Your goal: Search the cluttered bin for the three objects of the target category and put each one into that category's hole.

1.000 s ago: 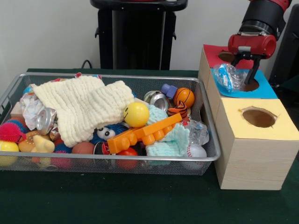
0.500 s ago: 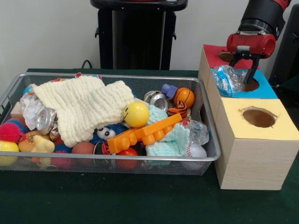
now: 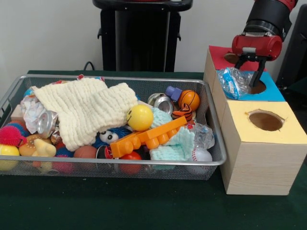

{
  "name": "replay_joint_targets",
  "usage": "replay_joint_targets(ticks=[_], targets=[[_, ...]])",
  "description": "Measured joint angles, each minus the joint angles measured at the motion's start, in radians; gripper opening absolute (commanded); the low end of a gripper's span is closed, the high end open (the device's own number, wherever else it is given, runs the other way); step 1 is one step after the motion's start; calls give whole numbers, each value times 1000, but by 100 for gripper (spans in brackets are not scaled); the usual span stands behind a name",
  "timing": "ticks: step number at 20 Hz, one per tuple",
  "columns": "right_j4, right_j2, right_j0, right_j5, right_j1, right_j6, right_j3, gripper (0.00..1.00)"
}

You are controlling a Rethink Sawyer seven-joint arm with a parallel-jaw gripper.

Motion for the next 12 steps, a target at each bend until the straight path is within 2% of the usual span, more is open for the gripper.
replay_joint_targets(ticks=[12], targets=[[0,0,15,48,0,0,-3,100]])
